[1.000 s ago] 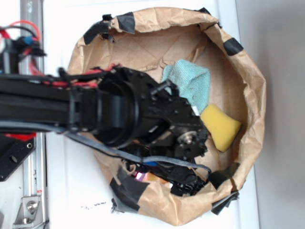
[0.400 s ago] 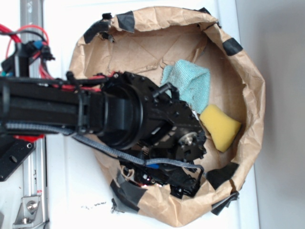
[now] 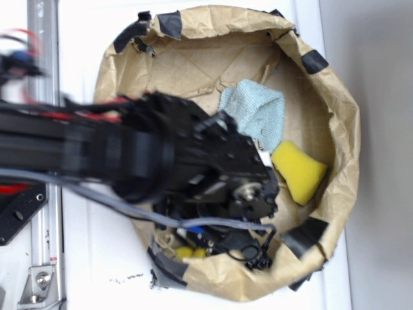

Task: Grab the yellow cloth.

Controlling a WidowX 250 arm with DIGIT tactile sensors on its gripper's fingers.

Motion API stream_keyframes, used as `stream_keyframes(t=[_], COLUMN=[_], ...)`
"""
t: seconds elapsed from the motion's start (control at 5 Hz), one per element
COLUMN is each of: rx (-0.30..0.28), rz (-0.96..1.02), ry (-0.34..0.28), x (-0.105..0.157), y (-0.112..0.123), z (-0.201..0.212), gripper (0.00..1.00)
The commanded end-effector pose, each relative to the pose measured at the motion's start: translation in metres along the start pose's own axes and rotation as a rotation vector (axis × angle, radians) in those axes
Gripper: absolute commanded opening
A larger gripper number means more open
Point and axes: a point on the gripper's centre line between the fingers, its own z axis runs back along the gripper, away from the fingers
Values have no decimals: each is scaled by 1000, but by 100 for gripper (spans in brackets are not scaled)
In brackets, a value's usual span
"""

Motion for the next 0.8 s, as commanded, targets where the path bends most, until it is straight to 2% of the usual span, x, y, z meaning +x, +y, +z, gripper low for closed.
stream_keyframes(t=[0.0,0.2,0.4,0.6], rx=[-26,90,204,157], rz=[-267,-558,-693,-681], ry=[-372,-522,-619,-596], x=[26,14,10,7], y=[29,19,9,15], z=[138,192,197,197], gripper=[0,0,0,0])
